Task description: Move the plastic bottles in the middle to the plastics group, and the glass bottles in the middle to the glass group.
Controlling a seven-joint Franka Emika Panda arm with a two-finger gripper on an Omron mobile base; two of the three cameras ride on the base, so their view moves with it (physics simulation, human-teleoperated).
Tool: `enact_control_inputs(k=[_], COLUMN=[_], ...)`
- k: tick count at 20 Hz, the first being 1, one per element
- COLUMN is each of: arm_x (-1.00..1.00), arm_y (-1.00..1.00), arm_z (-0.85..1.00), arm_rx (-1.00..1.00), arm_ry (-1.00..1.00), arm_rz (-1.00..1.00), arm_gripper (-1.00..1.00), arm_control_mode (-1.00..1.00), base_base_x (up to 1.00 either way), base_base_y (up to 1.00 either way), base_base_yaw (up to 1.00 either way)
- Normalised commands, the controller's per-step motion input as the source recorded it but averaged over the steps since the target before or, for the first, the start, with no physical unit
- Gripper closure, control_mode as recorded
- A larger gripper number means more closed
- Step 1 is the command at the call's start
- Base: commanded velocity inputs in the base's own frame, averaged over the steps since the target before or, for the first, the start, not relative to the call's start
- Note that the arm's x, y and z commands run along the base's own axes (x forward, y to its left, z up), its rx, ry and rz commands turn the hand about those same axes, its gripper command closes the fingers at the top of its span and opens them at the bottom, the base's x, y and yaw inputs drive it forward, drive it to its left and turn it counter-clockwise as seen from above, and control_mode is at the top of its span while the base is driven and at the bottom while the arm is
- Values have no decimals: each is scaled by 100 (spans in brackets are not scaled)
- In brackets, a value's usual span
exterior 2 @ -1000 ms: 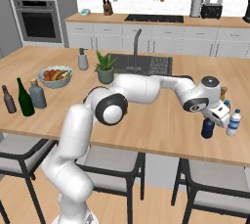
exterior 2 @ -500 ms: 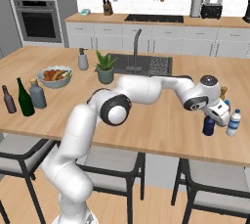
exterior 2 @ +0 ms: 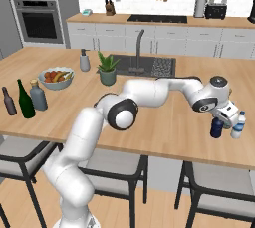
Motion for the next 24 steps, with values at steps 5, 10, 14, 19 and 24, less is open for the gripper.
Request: enact_control_inputs(k=[5,10,14,19,24], arm_x=[0,0,0,0,0], arm_y=[0,0,0,0,0], arm_z=[-45,-15,0,0,-1], arm_rx=[0,0,0,0,0], arm_ry=[-1,0,0,0,0], arm_rz=[0,0,0,0,0], arm_gripper=[100,100,-100,-100,-100], arm_control_mode=[-100,-100,-100,-100,-100], base_base_x=[0,0,0,0,0], base_base_y=[0,0,0,0,0], base_base_yaw=[0,0,0,0,0])
